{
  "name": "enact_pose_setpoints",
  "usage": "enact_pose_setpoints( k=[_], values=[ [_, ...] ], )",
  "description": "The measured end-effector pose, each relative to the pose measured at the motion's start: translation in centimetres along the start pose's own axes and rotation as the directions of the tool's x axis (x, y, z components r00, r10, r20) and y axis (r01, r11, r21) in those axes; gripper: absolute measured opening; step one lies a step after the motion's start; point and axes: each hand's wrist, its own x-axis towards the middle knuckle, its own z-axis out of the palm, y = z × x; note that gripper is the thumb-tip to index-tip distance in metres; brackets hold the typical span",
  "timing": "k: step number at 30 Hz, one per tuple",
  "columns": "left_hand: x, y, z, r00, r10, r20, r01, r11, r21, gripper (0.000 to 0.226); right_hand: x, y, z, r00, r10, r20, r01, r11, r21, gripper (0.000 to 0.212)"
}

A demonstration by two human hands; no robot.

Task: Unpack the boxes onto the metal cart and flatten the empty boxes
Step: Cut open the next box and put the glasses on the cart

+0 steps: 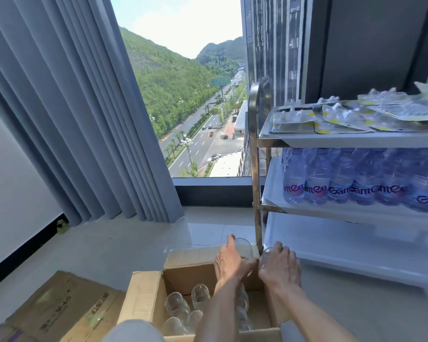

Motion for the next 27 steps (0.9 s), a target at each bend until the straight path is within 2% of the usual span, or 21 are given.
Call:
enact_pose_setpoints(
  k=[3,8,12,17,20,23,25,27],
  values=[
    [-1.2,2.4,1.9,0.997,0.076,0.002,-0.076,0.997,0.027,0.077,-0.4,3.3,-0.7,0.999,0.01,-0.052,-0.012,0.999,-0.032,0.047],
    [-2.9,6.9,4.5,0.978,0.202,0.047,-0.203,0.979,0.011,0.067,0.4,8.8,-2.5,0.993,0.119,-0.023,-0.12,0.991,-0.052,0.055],
    [-1.9,9.8,7.0,0.979,0.191,0.075,-0.188,0.981,-0.051,0.05,1.7,11.9,-2.9,0.977,0.212,-0.008,-0.212,0.976,-0.046,0.06],
    [-2.0,11.7,11.1,0.969,0.2,0.145,-0.191,0.979,-0.071,0.057,2.6,14.7,-0.6,0.953,0.302,-0.011,-0.302,0.953,0.018,0.078],
    [-1.9,12.1,12.9,0.956,0.189,0.224,-0.186,0.982,-0.037,0.049,3.5,15.9,0.9,0.94,0.341,-0.012,-0.339,0.938,0.066,0.09],
    [-1.2,11.5,14.7,0.963,0.161,0.218,-0.148,0.986,-0.073,0.036,4.6,16.6,2.4,0.942,0.336,-0.016,-0.334,0.939,0.083,0.083],
    [-0.8,11.0,16.3,0.959,0.117,0.26,-0.08,0.985,-0.15,0.042,5.3,17.3,3.3,0.942,0.335,-0.026,-0.331,0.939,0.096,0.075],
    [0.1,10.1,17.9,0.955,0.1,0.279,-0.051,0.983,-0.177,0.063,6.1,17.9,4.1,0.937,0.345,-0.044,-0.337,0.932,0.132,0.072]
  ],
)
